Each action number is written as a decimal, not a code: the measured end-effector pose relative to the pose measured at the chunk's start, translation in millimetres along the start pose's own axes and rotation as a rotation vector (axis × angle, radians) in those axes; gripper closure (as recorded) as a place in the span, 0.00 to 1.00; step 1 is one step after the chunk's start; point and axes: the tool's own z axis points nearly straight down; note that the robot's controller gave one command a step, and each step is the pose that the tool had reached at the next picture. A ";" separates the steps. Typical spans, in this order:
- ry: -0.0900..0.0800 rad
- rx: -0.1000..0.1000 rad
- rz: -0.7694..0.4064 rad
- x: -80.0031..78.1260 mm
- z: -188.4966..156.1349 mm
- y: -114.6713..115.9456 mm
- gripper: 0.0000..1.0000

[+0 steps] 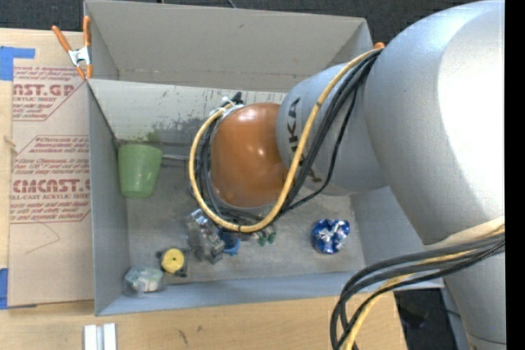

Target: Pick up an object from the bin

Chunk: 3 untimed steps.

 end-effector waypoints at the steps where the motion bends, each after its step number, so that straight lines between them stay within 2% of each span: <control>1: 0.001 -0.001 0.000 0.3 0.3 0.2 0.00; 2: -0.010 0.003 -0.133 -9.4 -0.5 49.2 0.00; 3: -0.001 0.001 -0.131 -6.9 0.7 49.4 1.00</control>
Offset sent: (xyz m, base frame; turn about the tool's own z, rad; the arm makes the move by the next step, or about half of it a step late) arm 0.0000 0.0000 0.0000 0.0000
